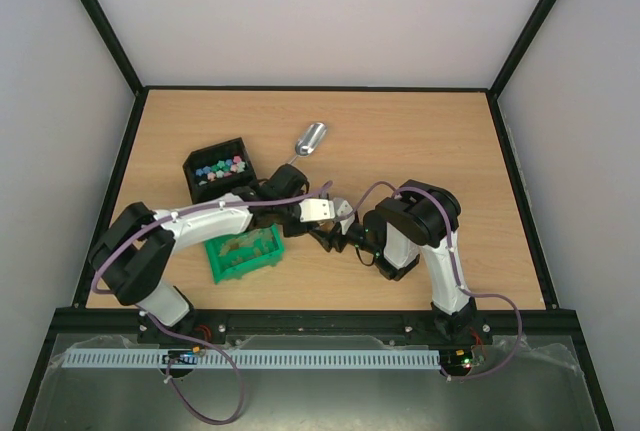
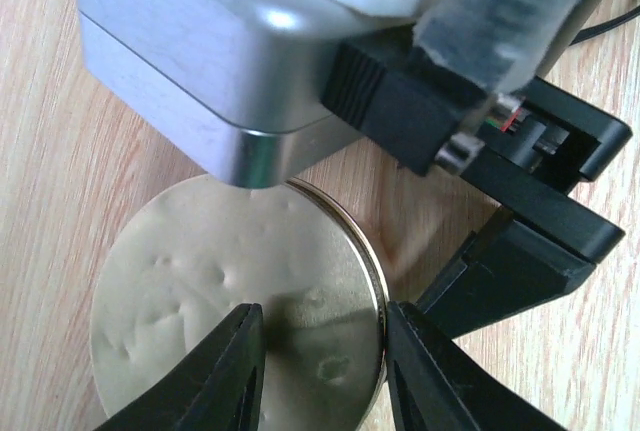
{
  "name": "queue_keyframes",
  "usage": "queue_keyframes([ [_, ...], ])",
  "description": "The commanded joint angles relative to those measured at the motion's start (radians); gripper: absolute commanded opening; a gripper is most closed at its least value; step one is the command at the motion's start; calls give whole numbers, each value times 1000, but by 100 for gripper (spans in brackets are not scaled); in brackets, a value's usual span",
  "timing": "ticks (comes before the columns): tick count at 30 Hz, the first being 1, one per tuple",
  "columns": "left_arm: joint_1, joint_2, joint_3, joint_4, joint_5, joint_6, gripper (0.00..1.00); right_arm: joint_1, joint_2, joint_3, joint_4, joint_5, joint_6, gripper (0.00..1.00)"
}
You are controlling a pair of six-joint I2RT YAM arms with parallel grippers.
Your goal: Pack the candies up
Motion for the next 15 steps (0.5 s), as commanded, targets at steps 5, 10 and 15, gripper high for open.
queue_keyframes([
  [5,39,-34,-67,19,-76,44,28,19,78,-38,159,-79,88,49],
  [10,81,-54,-94,15,-89,78,23,20,78,-39,159,-82,89,48],
  [15,137,-68,-106,14,-92,104,21,20,79,-40,159,-85,89,47],
])
